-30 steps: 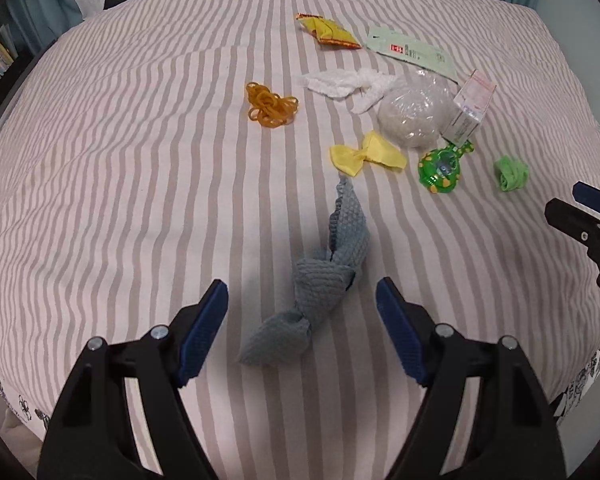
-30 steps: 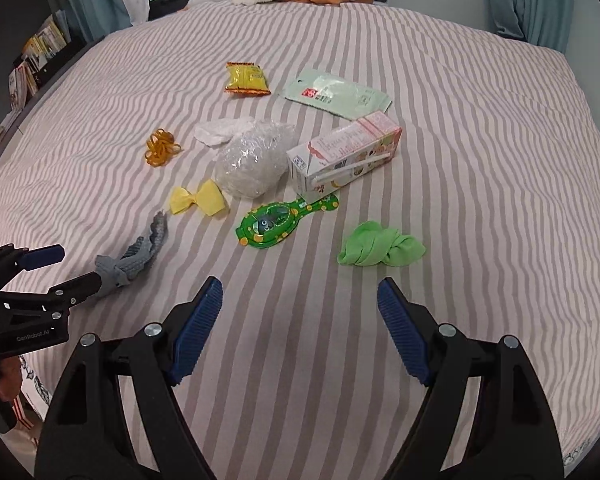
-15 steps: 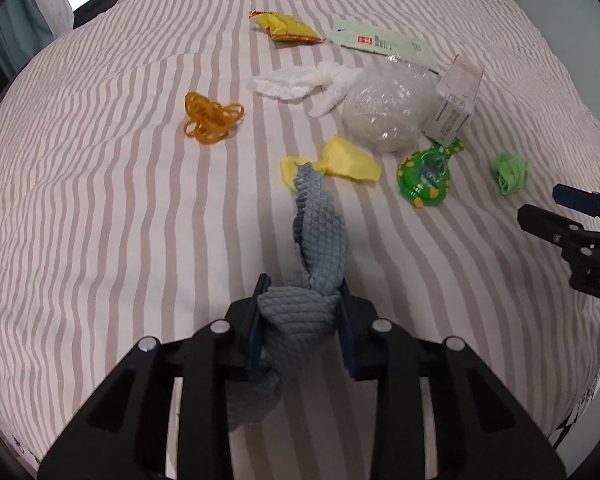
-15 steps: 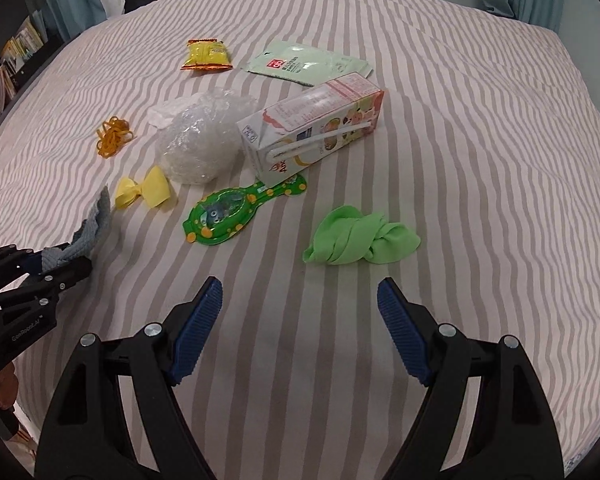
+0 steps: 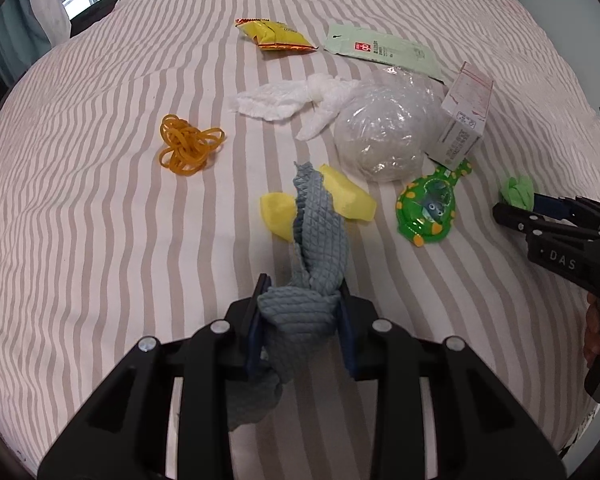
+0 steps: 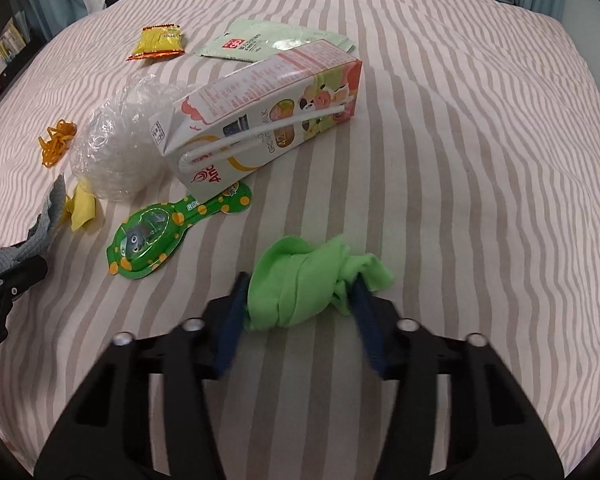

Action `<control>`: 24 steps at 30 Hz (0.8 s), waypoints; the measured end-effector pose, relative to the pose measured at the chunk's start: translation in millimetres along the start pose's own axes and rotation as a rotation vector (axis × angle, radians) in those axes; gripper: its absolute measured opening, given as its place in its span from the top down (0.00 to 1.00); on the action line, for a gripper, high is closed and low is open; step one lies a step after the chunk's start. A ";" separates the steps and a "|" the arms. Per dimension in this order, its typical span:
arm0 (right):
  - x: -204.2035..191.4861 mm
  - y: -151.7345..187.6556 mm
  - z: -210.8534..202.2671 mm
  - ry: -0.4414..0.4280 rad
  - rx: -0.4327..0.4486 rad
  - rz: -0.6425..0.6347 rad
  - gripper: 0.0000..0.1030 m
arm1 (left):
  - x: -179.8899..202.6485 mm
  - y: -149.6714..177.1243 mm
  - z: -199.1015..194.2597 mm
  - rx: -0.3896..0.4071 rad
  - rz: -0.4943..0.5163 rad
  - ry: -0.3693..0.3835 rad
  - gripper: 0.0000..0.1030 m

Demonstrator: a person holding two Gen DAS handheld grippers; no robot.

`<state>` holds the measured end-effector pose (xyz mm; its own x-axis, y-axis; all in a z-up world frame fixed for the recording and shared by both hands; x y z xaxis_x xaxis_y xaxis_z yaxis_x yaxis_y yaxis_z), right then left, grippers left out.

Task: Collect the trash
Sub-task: 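Grasp the grey cloth with the left tool while the right tool grasps the green cloth, then carry the grey cloth and green cloth with both tools over the bin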

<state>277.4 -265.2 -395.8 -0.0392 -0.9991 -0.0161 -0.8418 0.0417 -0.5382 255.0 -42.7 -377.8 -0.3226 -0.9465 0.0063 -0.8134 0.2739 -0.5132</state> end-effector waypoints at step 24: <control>-65.4 14.0 -172.4 -0.190 0.089 -0.202 0.74 | -3.8 20.8 -165.1 0.116 -0.162 -0.084 0.69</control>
<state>175.4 -198.0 -257.0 0.2325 -0.9711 -0.0542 -0.7717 -0.1503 -0.6180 159.4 -5.3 -246.8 -0.1473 -0.9887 0.0278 -0.7889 0.1005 -0.6063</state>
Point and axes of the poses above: each gripper's, at about its wrist camera, not at the fingertips, and z roughly the way its jaws point, x to its right, y to its underside, the point moved 4 cm from there along z, roughly the way its jaws point, and after that the axes turned 7 degrees about x, right-handed, at the moved point
